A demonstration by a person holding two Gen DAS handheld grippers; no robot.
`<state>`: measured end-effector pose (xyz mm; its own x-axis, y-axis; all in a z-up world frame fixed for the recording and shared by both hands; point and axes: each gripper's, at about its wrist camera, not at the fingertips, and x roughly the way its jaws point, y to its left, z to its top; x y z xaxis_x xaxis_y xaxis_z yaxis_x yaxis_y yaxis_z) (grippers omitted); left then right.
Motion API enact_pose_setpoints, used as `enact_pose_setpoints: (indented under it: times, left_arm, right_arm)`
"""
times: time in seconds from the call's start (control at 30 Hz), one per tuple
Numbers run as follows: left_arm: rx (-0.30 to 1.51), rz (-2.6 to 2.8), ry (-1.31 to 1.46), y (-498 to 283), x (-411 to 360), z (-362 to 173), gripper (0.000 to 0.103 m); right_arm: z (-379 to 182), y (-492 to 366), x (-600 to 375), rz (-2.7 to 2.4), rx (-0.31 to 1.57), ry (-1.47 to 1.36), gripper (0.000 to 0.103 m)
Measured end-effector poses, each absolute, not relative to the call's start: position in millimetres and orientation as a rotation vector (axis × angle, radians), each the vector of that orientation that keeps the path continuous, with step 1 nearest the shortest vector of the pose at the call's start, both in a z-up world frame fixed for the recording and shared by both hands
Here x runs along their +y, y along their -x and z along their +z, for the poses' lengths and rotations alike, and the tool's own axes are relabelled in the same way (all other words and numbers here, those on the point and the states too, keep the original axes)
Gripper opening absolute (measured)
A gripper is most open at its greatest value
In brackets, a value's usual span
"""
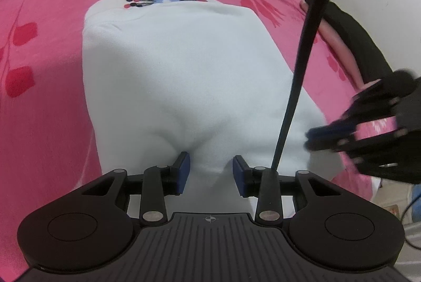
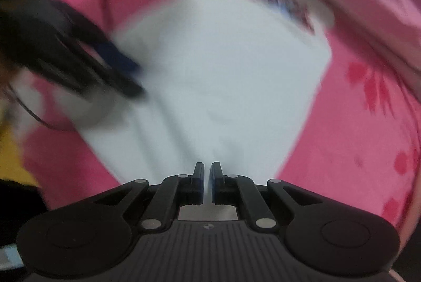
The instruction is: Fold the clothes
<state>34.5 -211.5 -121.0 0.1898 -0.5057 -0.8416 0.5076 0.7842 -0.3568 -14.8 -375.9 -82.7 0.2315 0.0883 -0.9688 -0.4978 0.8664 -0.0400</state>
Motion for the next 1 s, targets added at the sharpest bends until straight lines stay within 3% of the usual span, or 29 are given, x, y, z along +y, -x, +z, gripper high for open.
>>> enact_pose_setpoints:
  times: [0.33,0.53,0.73,0.93,1.0]
  left_arm:
    - [1.187,-0.703,0.058,-35.9,-205.4,-123.1,0.036]
    - [1.207,-0.713,0.05,-40.3,-207.0,-125.2,0.036]
    - [1.215,-0.709,0.067,-40.6,-206.4,-126.6,0.038]
    - [1.219,-0.728,0.057,-39.6,-210.9,-127.1,0.05]
    - [1.22,-0.739,0.054,-38.2,-213.2,-127.1,0.058]
  right_arm:
    - [-50.8,-24.0,-376.5,0.345,1.193,0.237,0.005]
    - [-90.4,-48.0,-376.8,0.285,1.247,0.148,0.006]
    - [-94.2,-52.4,-373.7,0.288,1.26,0.156,0.006]
    - [-93.9,-54.9,-380.5,0.305,1.291,0.143,0.006]
    - [-94.4,-56.8,-380.1,0.314,1.299,0.15,0.006]
